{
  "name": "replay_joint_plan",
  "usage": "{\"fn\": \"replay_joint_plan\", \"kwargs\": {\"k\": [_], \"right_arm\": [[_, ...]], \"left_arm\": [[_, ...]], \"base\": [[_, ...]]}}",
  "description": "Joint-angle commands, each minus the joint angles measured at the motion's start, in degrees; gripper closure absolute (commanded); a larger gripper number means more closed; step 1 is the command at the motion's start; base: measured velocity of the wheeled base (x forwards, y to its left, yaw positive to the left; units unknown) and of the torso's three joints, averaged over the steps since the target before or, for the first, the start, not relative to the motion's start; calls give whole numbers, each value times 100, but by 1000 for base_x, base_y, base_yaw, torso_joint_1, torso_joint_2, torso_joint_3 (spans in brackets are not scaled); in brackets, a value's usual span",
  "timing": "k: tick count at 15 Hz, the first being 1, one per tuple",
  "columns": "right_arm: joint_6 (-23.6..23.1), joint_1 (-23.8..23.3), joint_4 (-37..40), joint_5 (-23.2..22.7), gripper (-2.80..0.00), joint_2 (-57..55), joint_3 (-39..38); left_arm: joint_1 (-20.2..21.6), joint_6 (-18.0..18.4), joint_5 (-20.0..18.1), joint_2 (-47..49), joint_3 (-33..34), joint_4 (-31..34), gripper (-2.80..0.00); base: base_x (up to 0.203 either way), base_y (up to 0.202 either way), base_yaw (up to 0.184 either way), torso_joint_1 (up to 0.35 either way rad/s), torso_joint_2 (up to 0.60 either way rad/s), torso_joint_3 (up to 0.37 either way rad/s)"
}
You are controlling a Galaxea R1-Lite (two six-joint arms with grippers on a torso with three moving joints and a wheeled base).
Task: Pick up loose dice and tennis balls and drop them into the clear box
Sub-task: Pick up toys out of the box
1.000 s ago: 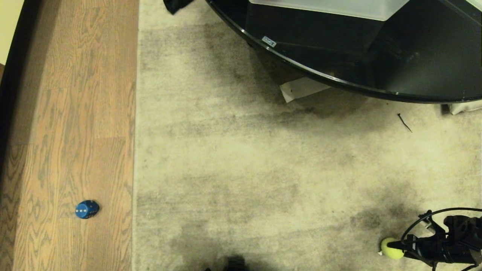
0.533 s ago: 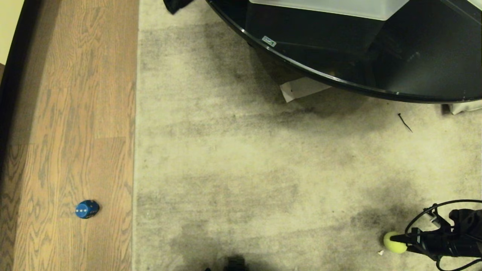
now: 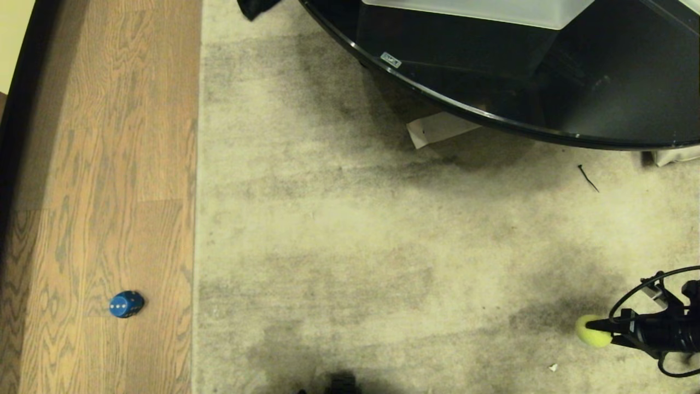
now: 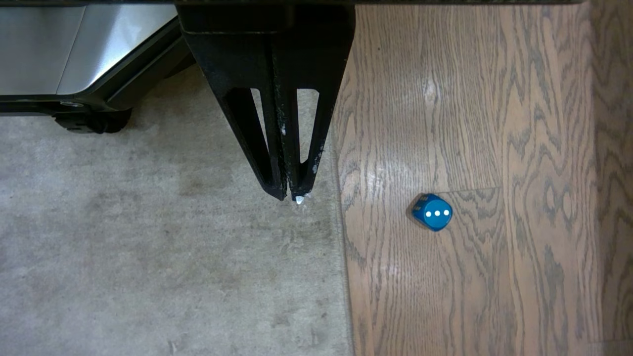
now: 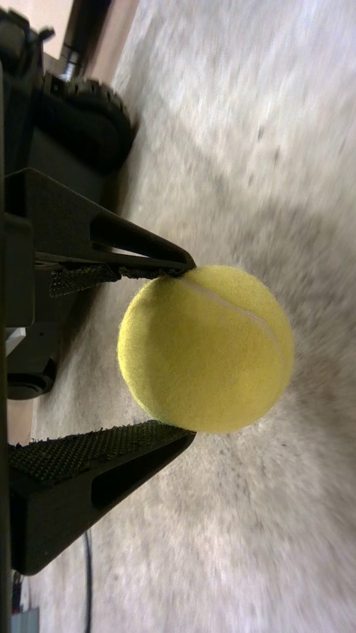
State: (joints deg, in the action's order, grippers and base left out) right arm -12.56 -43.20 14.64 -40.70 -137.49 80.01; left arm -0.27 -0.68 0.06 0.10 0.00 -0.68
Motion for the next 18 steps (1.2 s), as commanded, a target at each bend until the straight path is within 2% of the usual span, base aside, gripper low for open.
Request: {"fn": "replay_joint_plan", "kwargs": {"k": [1, 6, 12, 18], "right_arm": [[5, -49, 175, -25, 0, 677, 0], [-7, -81, 967, -206, 0, 1783, -40], [-28, -44, 1724, -219, 0, 3190, -108], [-12, 300, 2463, -338, 0, 4474, -110]], "left_arm": [[0, -3, 3, -1, 9, -3, 0], [0, -3, 3, -1, 9, -3, 0], [0, -3, 3, -1, 9, -3, 0], [0, -3, 3, -1, 9, -3, 0]], "base": [[0, 0, 0, 0, 0, 0], [0, 0, 0, 0, 0, 0], [0, 0, 0, 0, 0, 0], [0, 0, 0, 0, 0, 0]]}}
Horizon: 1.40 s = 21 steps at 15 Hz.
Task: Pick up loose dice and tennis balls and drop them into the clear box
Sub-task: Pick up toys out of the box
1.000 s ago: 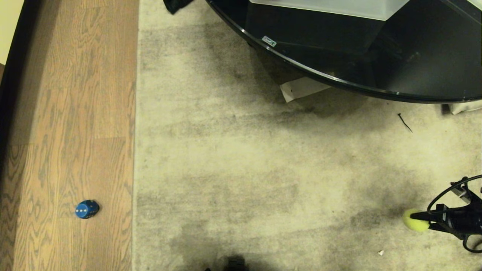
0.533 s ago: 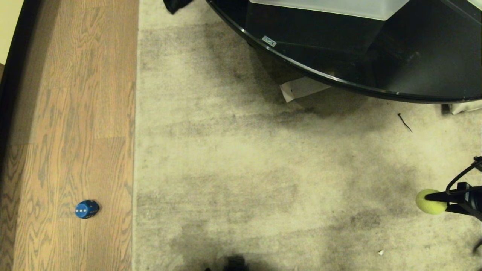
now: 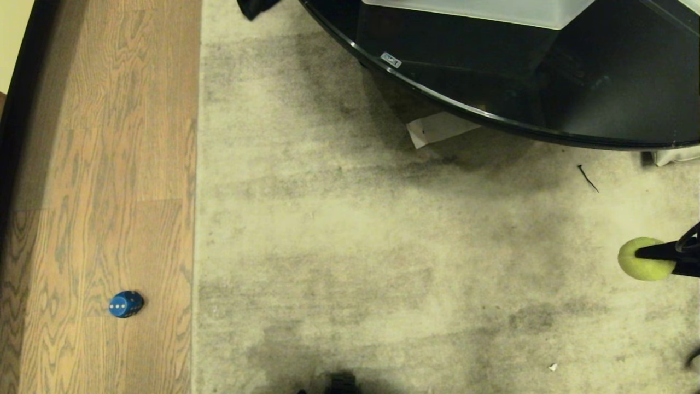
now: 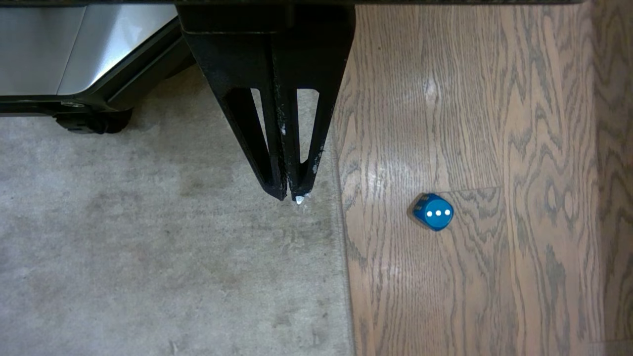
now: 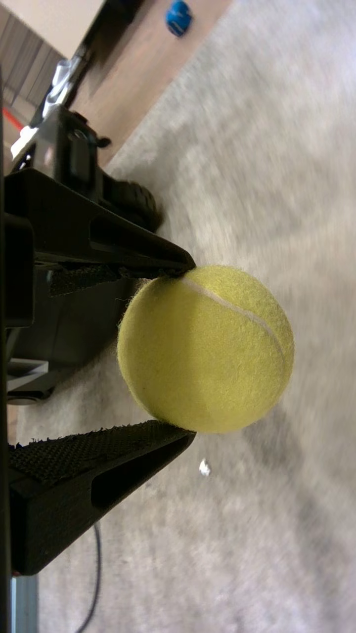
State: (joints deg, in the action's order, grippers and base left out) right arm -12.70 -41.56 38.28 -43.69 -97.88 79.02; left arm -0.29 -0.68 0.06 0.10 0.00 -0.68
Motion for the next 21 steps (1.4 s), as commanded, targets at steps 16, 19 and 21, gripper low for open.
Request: {"fn": "replay_joint_plan", "kwargs": {"k": [16, 19, 21], "right_arm": [[866, 1987, 850, 1, 0, 1870, 53], [859, 2080, 1093, 2, 0, 2111, 59], [864, 2082, 1142, 9, 0, 2265, 207]], "left_arm": [[3, -2, 3, -1, 9, -2, 0], [3, -2, 3, -1, 9, -2, 0], [3, -2, 3, -1, 9, -2, 0]], "base": [[0, 0, 0, 0, 0, 0], [0, 0, 0, 0, 0, 0], [0, 0, 0, 0, 0, 0]]}}
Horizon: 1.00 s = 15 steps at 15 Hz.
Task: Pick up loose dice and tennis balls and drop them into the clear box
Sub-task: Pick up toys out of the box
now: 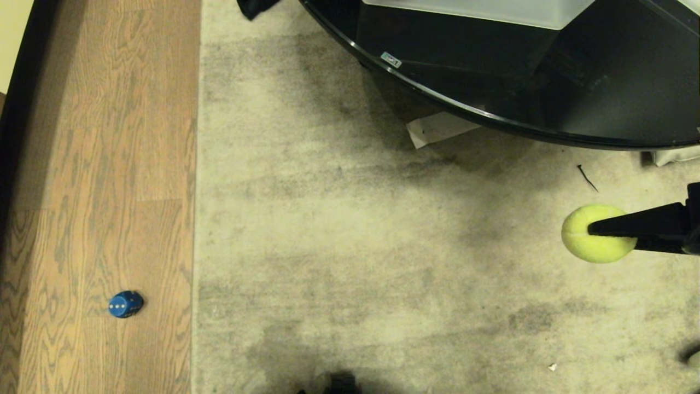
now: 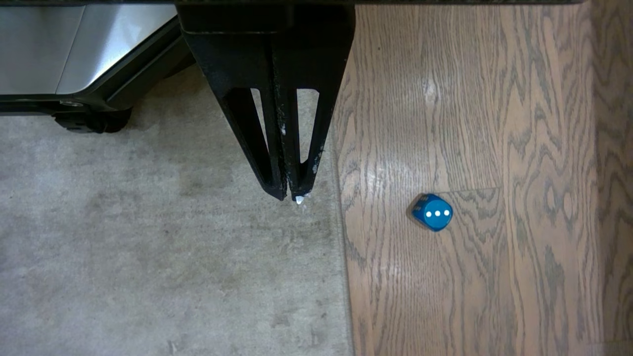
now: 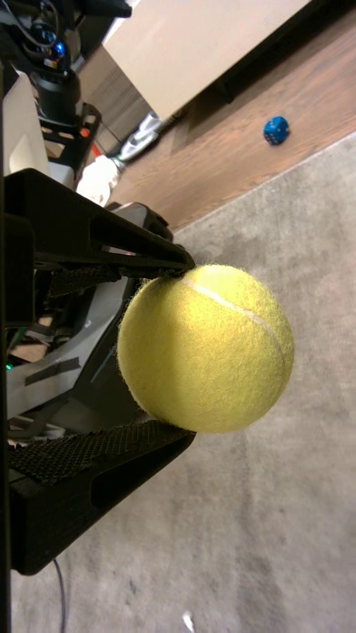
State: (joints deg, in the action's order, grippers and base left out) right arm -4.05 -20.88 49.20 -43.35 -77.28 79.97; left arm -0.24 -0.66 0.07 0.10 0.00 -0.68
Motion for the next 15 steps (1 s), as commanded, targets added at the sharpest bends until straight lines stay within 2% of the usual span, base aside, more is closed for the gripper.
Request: {"fn": "replay_joint_plan", "kwargs": {"k": [1, 10, 12, 15], "right_arm": [[0, 14, 141, -19, 0, 217, 274], [12, 147, 1550, -24, 0, -235, 2826], [21, 229, 1756, -19, 0, -332, 3172], [27, 234, 1625, 110, 0, -349, 3367]], "left_arm": [[-2, -4, 1, -1, 9, -2, 0], [-2, -4, 1, -1, 9, -2, 0], [-2, -4, 1, -1, 9, -2, 0], [-2, -4, 1, -1, 9, -2, 0]], "base": [[0, 0, 0, 0, 0, 0], [0, 0, 0, 0, 0, 0], [0, 0, 0, 0, 0, 0], [0, 0, 0, 0, 0, 0]]}}
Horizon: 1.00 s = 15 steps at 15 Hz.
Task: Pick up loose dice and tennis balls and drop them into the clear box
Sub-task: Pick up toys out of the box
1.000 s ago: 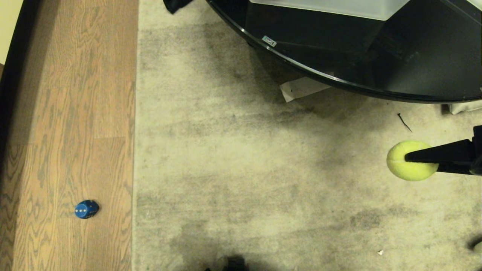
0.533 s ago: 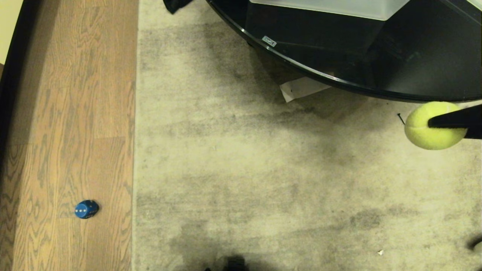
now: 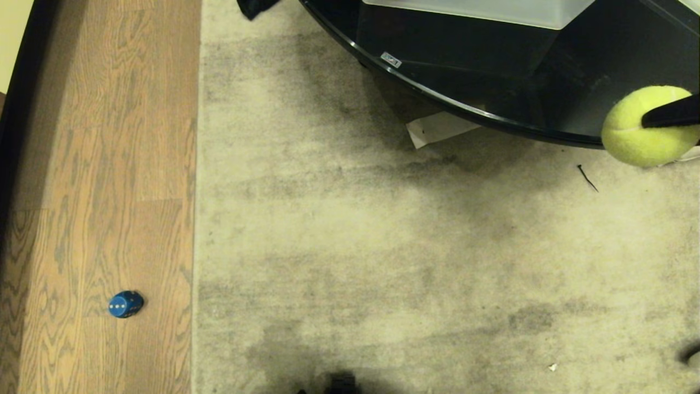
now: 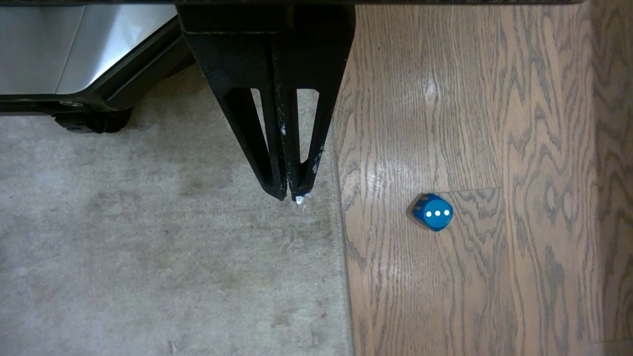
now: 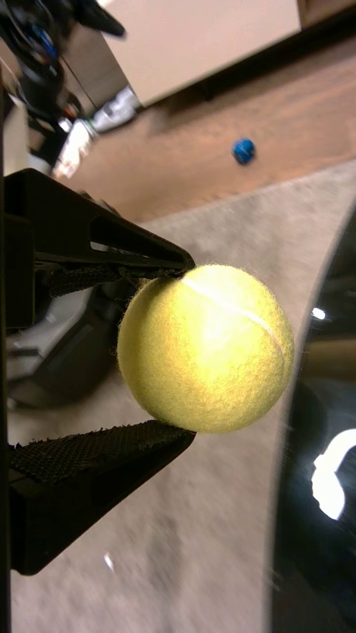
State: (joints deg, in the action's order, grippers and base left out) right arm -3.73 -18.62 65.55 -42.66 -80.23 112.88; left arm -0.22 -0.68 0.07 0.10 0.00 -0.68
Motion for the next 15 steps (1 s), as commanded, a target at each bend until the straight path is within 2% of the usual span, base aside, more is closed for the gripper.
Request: {"fn": "replay_joint_plan", "kwargs": {"k": [1, 3, 5, 6, 15], "right_arm": [[-3, 8, -65, 201, 0, -54, 76], [130, 8, -221, 329, 0, -81, 76], [936, 8, -740, 497, 0, -88, 70], [1103, 8, -911, 697, 0, -86, 67], [1080, 16, -1176, 742, 0, 270, 67]], "left_arm": [[-4, -3, 1, -1, 9, -2, 0], [-4, -3, 1, -1, 9, -2, 0], [-4, -3, 1, -1, 9, -2, 0], [-4, -3, 1, -1, 9, -2, 0], [-4, -3, 1, -1, 9, -2, 0]], "base": [[0, 0, 0, 0, 0, 0], [0, 0, 0, 0, 0, 0], [0, 0, 0, 0, 0, 0], [0, 0, 0, 0, 0, 0], [0, 0, 0, 0, 0, 0]]}}
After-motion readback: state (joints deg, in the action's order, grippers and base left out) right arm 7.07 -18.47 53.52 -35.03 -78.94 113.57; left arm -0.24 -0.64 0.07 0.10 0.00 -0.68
